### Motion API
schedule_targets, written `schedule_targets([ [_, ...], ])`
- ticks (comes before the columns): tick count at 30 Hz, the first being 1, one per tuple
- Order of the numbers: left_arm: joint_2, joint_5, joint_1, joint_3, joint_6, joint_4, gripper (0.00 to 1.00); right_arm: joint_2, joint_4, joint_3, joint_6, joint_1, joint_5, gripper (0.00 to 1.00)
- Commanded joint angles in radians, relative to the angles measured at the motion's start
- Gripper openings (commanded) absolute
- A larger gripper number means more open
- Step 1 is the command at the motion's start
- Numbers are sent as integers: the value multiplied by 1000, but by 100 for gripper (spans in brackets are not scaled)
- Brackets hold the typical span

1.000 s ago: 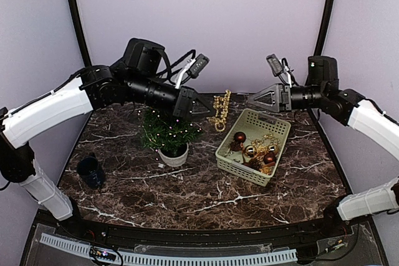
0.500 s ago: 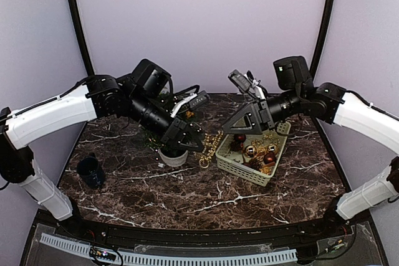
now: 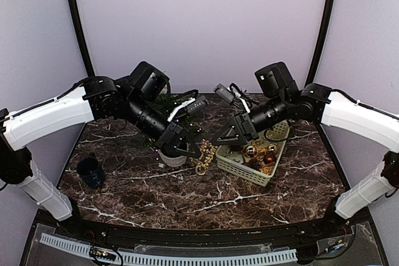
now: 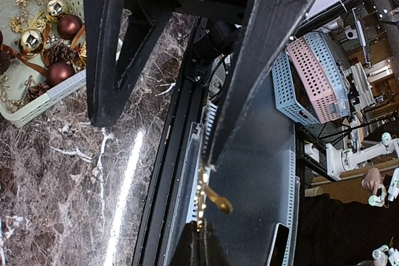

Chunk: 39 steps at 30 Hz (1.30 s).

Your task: Decorate the small christmas tree

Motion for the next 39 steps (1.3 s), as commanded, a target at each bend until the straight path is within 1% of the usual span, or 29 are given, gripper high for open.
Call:
schedule_targets([
  [1, -49, 16, 1, -19, 20, 3, 0, -5, -21, 43, -26, 10, 98, 54],
  [4, -53, 15, 2, -26, 18, 1, 0, -10, -19, 48, -28, 10, 113, 56],
  [11, -52, 20, 1, -31, 13, 12, 0, 12, -5, 48, -30, 15, -29, 50],
  [16, -49, 27, 1, -31, 10, 19, 0, 3, 44, 39, -26, 30, -93, 48],
  [19, -47, 31, 2, -30, 7, 22, 0, -1, 78, 33, -12, 37, -116, 43],
  [23, -46, 37, 2, -28, 7, 25, 0, 8, 114, 16, 2, 47, -122, 40],
  [28, -47, 42, 2, -28, 5, 26, 0, 17, 145, 2, 16, 55, -123, 28],
  [31, -47, 42, 1, -29, 5, 27, 0, 23, 151, 0, 17, 60, -121, 24],
  [37, -50, 44, 1, -29, 1, 32, 0, 38, 141, -1, 15, 68, -104, 21],
  [39, -50, 45, 1, -31, 1, 33, 0, 43, 137, 1, 12, 70, -91, 15],
])
